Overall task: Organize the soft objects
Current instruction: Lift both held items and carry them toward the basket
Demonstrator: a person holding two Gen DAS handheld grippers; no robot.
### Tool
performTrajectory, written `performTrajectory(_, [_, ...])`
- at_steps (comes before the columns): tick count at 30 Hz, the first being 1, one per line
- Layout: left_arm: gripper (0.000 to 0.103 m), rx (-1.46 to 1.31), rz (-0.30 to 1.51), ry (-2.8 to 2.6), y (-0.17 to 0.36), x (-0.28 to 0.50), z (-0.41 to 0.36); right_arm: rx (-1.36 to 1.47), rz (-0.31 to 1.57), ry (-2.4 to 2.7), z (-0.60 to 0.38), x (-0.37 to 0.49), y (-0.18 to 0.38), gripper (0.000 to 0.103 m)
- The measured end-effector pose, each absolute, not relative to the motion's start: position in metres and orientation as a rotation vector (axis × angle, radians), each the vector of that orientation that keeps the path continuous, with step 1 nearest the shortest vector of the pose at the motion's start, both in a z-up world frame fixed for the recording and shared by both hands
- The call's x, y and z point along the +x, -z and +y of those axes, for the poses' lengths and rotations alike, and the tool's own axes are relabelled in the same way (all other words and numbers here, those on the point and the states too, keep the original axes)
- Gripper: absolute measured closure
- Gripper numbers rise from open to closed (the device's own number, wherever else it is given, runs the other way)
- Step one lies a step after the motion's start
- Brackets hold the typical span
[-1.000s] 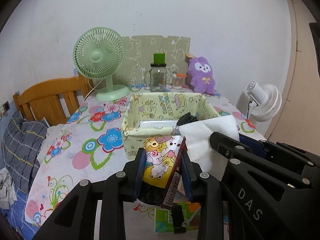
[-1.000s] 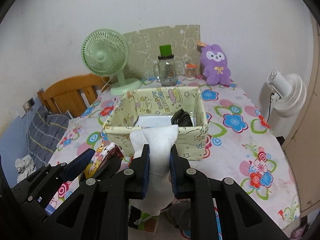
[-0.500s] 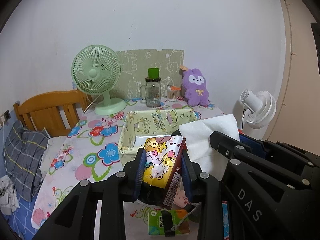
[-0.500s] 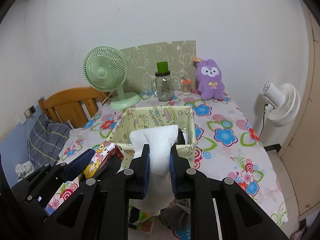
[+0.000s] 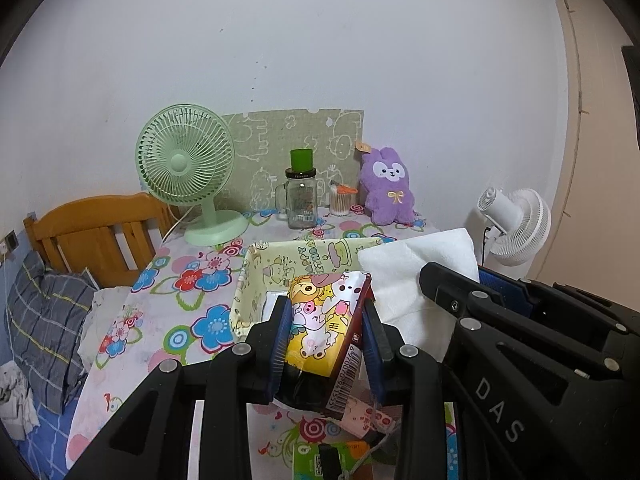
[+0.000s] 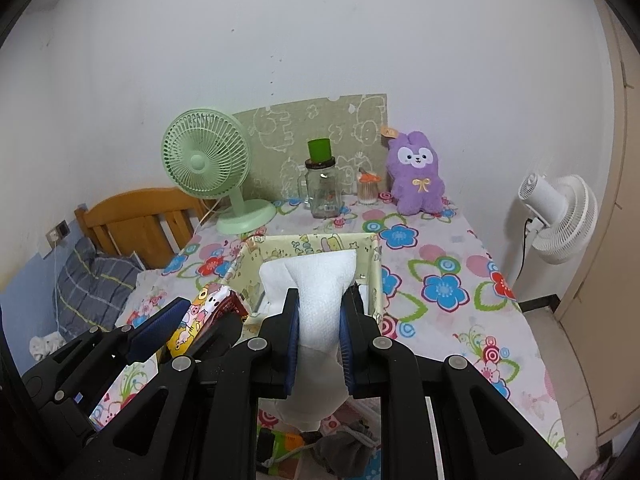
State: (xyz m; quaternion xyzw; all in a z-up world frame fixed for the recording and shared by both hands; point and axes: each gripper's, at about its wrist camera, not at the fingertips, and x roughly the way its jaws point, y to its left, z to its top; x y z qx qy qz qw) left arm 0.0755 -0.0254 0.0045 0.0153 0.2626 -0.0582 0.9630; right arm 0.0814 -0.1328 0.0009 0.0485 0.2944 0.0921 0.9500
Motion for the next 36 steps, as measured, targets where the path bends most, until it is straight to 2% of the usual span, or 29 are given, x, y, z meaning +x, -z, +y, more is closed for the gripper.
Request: performTrajectory(36, [0.069,0.015,0.608,0.113,0.020,0.181,-0.022,0.088,0.660,-0.203,-0.124,0.191,0.025,0.082])
